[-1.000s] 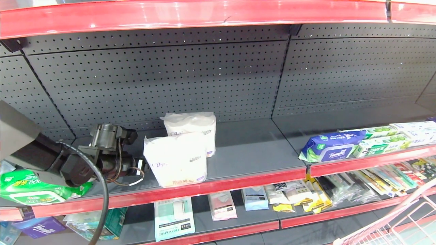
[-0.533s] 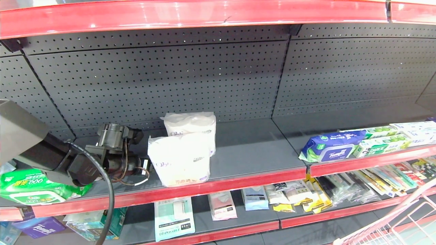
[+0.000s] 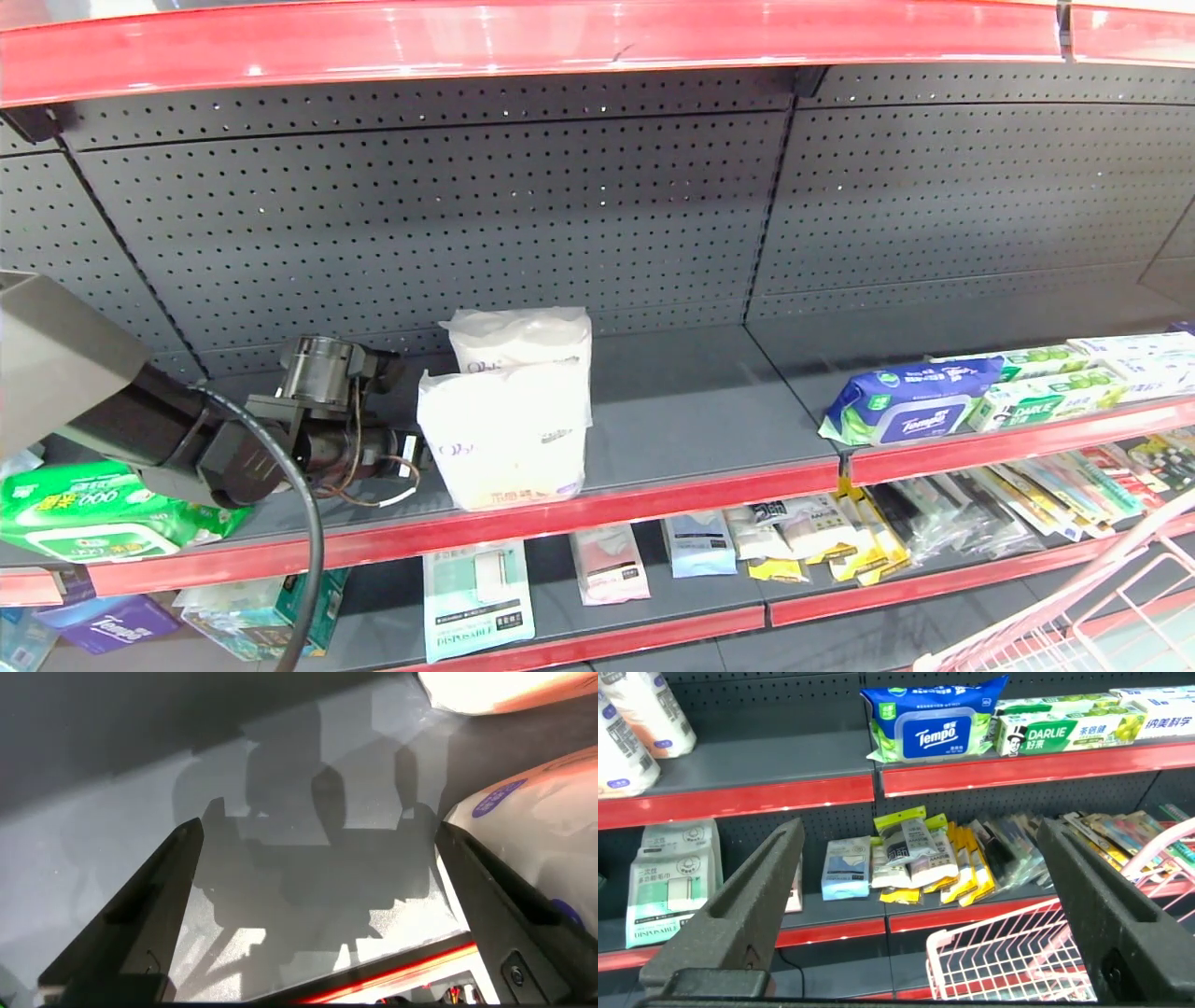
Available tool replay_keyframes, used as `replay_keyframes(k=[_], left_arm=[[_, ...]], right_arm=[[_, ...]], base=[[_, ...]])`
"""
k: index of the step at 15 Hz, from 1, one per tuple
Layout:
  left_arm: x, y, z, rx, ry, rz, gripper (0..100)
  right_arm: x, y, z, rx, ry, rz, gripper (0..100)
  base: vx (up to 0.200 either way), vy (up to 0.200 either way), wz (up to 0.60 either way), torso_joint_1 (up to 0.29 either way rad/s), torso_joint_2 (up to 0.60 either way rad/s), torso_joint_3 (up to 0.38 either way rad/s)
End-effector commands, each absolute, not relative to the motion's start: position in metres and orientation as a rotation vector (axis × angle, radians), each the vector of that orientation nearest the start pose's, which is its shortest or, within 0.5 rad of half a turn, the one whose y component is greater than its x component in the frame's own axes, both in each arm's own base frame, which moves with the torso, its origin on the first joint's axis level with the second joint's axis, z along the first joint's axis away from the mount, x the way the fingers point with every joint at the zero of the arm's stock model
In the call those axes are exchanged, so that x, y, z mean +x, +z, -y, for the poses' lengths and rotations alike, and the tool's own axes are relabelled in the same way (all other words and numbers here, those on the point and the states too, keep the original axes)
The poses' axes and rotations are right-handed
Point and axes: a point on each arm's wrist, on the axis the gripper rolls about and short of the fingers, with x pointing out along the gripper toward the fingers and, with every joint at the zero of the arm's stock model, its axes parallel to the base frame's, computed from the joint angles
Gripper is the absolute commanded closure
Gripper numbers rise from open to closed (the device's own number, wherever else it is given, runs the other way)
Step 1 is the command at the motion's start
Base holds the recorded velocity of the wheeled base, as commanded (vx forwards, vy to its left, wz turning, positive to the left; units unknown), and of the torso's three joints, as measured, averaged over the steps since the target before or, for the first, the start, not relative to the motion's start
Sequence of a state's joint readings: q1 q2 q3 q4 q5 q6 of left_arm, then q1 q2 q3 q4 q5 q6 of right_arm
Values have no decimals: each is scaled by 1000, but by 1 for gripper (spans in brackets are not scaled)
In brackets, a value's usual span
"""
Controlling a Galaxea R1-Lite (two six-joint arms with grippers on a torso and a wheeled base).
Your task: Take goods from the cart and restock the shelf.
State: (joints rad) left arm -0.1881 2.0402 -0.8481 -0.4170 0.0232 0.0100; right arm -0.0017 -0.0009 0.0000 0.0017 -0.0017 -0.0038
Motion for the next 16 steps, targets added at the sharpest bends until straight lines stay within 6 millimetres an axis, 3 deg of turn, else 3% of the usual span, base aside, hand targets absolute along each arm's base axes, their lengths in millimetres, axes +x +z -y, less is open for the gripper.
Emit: replay_keyframes(k=[1,16], left_arm=[[337,61,64,91,-159,-772,0],[337,60,67,101,-169,-776,0]], right_arm=[[-23,75,0,-5,-3,-2,0],[-23,75,0,-5,-5,-2,0]], base=[[0,0,0,0,0,0],[0,0,0,0,0,0]])
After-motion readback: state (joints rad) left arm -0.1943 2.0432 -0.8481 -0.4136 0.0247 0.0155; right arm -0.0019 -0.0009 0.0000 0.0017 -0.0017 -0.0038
